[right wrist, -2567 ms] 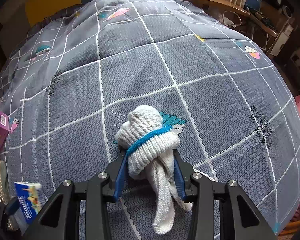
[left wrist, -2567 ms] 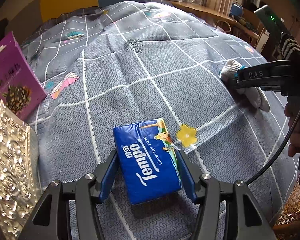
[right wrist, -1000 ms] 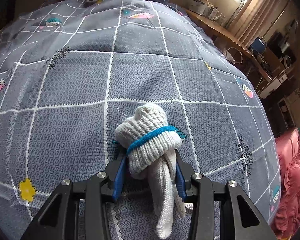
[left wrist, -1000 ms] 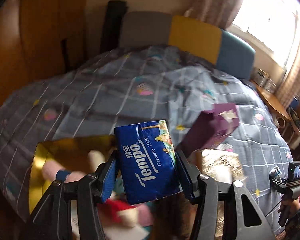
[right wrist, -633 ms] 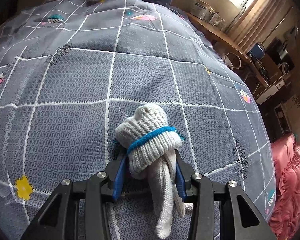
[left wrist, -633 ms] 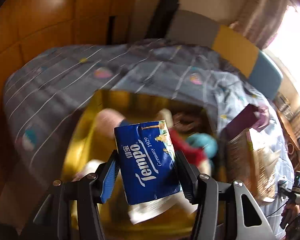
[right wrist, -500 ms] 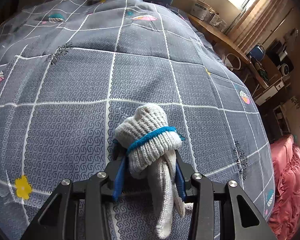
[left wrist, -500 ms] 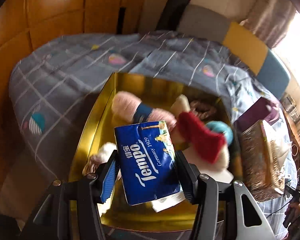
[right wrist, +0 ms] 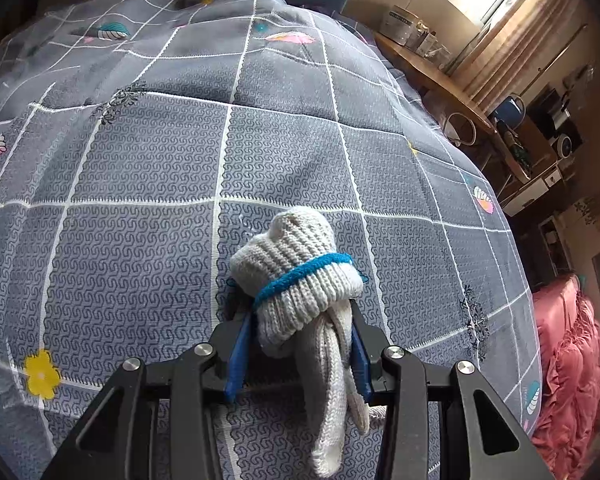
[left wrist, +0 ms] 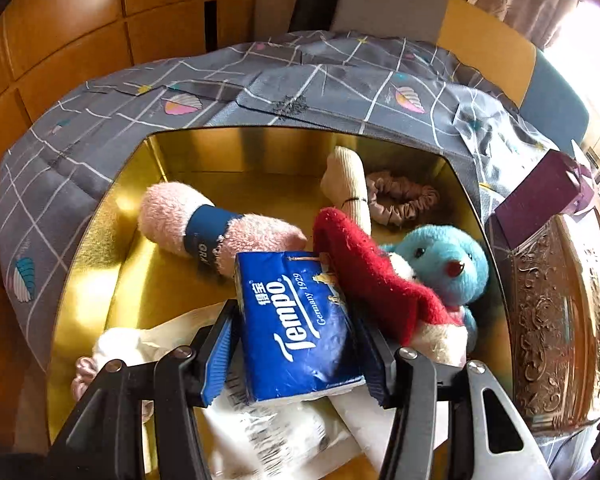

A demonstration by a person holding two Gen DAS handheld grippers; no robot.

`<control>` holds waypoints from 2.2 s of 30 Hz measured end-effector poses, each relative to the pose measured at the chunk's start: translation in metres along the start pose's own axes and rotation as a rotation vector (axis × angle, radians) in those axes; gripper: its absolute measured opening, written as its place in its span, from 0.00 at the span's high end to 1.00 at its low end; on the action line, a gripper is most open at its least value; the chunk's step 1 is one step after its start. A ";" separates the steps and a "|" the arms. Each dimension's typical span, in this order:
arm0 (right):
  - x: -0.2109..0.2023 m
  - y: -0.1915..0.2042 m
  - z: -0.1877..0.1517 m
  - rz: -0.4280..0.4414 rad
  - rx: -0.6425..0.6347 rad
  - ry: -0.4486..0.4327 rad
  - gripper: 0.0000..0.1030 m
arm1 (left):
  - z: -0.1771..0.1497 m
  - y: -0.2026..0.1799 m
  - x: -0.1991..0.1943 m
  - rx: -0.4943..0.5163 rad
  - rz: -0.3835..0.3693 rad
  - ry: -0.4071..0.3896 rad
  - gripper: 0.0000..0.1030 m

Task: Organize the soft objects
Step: 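Carry the blue Tempo pack into the gold tray with the left gripper, then release the Tempo pack in the tray and hold the left gripper there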

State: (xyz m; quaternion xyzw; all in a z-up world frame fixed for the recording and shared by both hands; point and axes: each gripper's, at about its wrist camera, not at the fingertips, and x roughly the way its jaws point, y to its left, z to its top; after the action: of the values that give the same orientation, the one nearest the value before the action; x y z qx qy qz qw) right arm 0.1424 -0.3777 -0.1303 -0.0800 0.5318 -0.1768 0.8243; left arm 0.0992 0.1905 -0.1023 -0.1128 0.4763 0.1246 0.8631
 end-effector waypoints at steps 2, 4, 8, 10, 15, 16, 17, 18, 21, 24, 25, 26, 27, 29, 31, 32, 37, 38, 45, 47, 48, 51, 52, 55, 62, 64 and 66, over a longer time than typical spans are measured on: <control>0.000 0.000 0.000 0.000 -0.002 0.000 0.58 | -0.001 0.000 -0.001 0.005 0.019 -0.008 0.46; 0.000 0.000 0.001 -0.001 -0.002 0.000 0.59 | -0.005 0.000 -0.004 0.022 0.031 -0.009 0.45; 0.000 0.002 0.001 -0.007 -0.007 -0.002 0.58 | -0.011 0.001 -0.007 0.034 0.051 -0.013 0.45; 0.000 0.003 0.001 -0.011 -0.009 -0.003 0.59 | -0.014 0.001 -0.010 0.037 0.065 -0.018 0.45; -0.002 0.005 0.000 -0.021 -0.016 -0.007 0.58 | -0.022 -0.001 -0.018 0.045 0.069 -0.031 0.45; -0.002 0.005 -0.001 -0.022 -0.017 -0.008 0.58 | -0.023 -0.001 -0.021 0.044 0.066 -0.036 0.45; -0.003 0.005 -0.001 -0.023 -0.017 -0.008 0.58 | -0.024 -0.001 -0.023 0.041 0.063 -0.040 0.45; -0.003 0.005 -0.001 -0.023 -0.016 -0.008 0.58 | -0.025 -0.001 -0.025 0.038 0.060 -0.044 0.45; -0.003 0.005 -0.001 -0.024 -0.018 -0.008 0.59 | -0.028 -0.003 -0.033 0.042 0.054 -0.061 0.45; -0.004 0.006 -0.001 -0.021 -0.019 -0.008 0.59 | -0.031 -0.006 -0.042 0.055 0.054 -0.081 0.45; -0.004 0.006 -0.001 -0.020 -0.020 -0.007 0.60 | -0.032 -0.007 -0.045 0.057 0.052 -0.089 0.45; -0.004 0.006 -0.001 -0.020 -0.020 -0.007 0.60 | -0.033 -0.008 -0.049 0.058 0.050 -0.099 0.45; -0.005 0.006 -0.001 -0.019 -0.020 -0.007 0.60 | -0.034 -0.009 -0.053 0.061 0.049 -0.110 0.45; -0.005 0.006 0.000 -0.015 -0.017 -0.005 0.60 | -0.035 -0.011 -0.060 0.067 0.046 -0.126 0.45; -0.004 0.004 0.001 -0.009 -0.012 -0.004 0.60 | -0.036 -0.012 -0.067 0.071 0.034 -0.141 0.45; -0.003 0.003 0.001 -0.005 -0.007 -0.003 0.60 | -0.036 -0.014 -0.070 0.077 0.031 -0.148 0.45; 0.000 -0.002 0.002 0.011 0.009 0.003 0.60 | -0.040 -0.022 -0.082 0.104 0.012 -0.172 0.45; 0.000 -0.003 0.003 0.014 0.012 0.005 0.60 | -0.041 -0.024 -0.084 0.108 0.010 -0.175 0.45; 0.001 -0.017 0.009 0.113 0.076 -0.009 0.60 | -0.049 -0.035 -0.091 0.154 -0.003 -0.187 0.45; -0.001 -0.017 0.011 0.154 0.071 -0.025 0.60 | -0.051 -0.038 -0.092 0.164 -0.009 -0.185 0.45; -0.003 -0.016 0.011 0.178 0.066 -0.033 0.60 | -0.052 -0.040 -0.092 0.170 -0.010 -0.185 0.45; -0.009 -0.006 0.014 0.262 0.026 -0.064 0.60 | -0.054 -0.046 -0.093 0.189 -0.023 -0.182 0.45; -0.010 0.000 0.013 0.286 0.009 -0.065 0.60 | -0.055 -0.047 -0.092 0.194 -0.027 -0.180 0.45; -0.006 0.022 0.011 0.307 -0.062 -0.038 0.60 | -0.057 -0.052 -0.092 0.209 -0.039 -0.176 0.45; -0.002 0.020 0.009 0.305 -0.045 -0.032 0.60 | -0.063 -0.060 -0.088 0.248 -0.068 -0.153 0.45; -0.001 0.020 0.009 0.298 -0.041 -0.030 0.60 | -0.063 -0.059 -0.087 0.250 -0.081 -0.149 0.45; 0.000 0.018 0.010 0.304 -0.020 -0.018 0.60 | -0.064 -0.059 -0.086 0.259 -0.084 -0.145 0.45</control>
State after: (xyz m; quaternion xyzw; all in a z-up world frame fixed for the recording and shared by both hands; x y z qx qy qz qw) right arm 0.1549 -0.3612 -0.1320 -0.0085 0.5323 -0.0438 0.8454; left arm 0.0227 0.1053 -0.0579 -0.0112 0.4196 0.0339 0.9070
